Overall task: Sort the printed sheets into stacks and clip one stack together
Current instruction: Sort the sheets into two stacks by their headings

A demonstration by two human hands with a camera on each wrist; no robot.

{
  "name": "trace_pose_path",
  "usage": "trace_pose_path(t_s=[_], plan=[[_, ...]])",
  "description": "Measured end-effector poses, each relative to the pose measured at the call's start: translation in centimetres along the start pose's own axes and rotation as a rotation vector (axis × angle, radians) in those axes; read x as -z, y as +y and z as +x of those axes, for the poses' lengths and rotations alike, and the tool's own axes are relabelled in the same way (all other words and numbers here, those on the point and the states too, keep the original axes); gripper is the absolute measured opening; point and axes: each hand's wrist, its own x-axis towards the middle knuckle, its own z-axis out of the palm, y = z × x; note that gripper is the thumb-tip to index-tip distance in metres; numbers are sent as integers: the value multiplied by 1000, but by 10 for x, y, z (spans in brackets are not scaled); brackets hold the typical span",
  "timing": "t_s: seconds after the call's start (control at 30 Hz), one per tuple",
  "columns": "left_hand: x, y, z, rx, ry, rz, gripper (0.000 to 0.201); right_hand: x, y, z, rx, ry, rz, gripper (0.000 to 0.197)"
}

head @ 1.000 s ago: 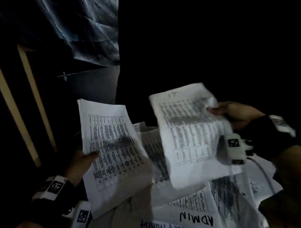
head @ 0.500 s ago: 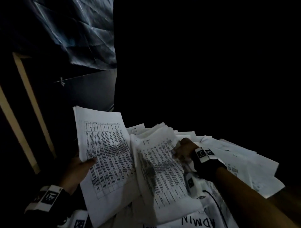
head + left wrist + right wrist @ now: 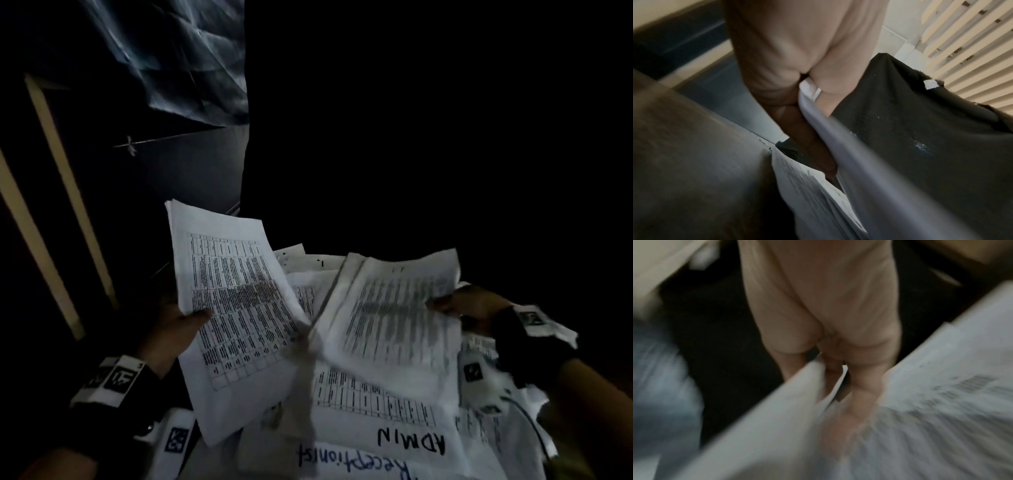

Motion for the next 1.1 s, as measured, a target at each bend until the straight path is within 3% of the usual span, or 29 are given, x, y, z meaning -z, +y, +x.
trace_pose_path(t_s=[0.03, 0.1, 0.2, 0.33, 0.37, 0.4, 0.5, 0.63, 0.67, 0.77, 0.83, 0.97, 1.07, 1.1], plan=[[-1, -1, 0, 4, -11, 5, 17, -9, 6, 0, -2, 17, -123, 11], [-6, 4, -4, -5, -14, -17, 14, -21, 8, 3, 7, 10, -257, 29], [-9, 6, -5, -25, -8, -1, 38, -28, -4, -3, 34, 13, -357, 15], [-8, -10, 3, -1, 16, 41, 66, -27, -27, -19, 291, 286, -634, 8], [-6, -20, 10, -2, 23, 36, 66, -23, -36, -26, 379, 357, -663, 8], [-7, -15, 6, -18, 33, 33, 62, -16, -46, -32, 436, 418, -670, 22], [-8, 17, -14, -53, 25, 11, 34, 13, -82, -50, 587, 535, -501, 41], [-18, 41, -25, -105, -4, -50, 10, 36, -121, -89, 735, 350, 43, 18], [-20, 46, -27, -120, -26, -52, 2, 40, -129, -95, 746, 295, 162, 25], [-28, 58, -28, -111, -53, -81, 19, 50, -141, -102, 723, 11, 460, 73], [-29, 69, -37, -109, -90, -156, 15, 43, -136, -95, 671, -209, 599, 81], [-33, 89, -61, -164, -212, -255, 16, 1, -108, -68, 469, -250, 581, 46], [-40, 87, -63, -154, -283, -263, 25, -32, -82, -57, 420, -157, 349, 10], [-44, 86, -60, -137, -282, -278, 26, -39, -76, -59, 411, -121, 294, 18]])
